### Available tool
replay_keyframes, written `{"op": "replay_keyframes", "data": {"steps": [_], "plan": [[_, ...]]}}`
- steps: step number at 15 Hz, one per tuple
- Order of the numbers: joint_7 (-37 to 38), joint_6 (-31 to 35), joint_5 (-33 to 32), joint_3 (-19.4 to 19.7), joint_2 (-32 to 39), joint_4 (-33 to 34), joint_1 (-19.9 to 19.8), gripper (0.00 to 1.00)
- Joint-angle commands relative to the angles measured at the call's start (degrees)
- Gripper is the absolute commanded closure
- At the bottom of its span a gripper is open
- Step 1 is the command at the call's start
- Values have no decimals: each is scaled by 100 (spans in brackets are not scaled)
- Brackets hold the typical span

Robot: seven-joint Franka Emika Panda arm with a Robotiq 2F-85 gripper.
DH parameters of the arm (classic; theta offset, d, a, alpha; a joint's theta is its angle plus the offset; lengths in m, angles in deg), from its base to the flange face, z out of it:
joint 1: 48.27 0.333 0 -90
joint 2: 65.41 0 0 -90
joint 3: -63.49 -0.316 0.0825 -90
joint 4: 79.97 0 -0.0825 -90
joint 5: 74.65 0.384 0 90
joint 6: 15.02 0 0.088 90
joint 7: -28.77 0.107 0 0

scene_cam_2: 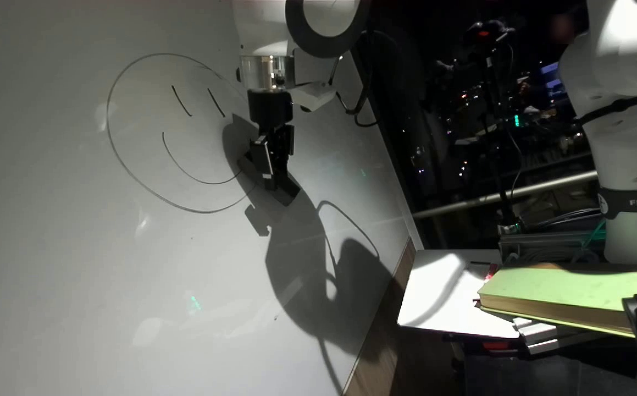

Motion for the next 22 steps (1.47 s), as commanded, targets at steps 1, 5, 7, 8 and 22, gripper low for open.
{"op": "replay_keyframes", "data": {"steps": [1,5,7,8,22], "plan": [[-2,-203,-58,50,306,641,-16,70],[-116,-489,-51,161,405,1178,-41,70],[-133,-722,-73,206,424,1410,-54,70],[-154,-845,-67,232,422,1513,-58,70],[-553,-2056,-307,578,490,2958,-155,70]]}}
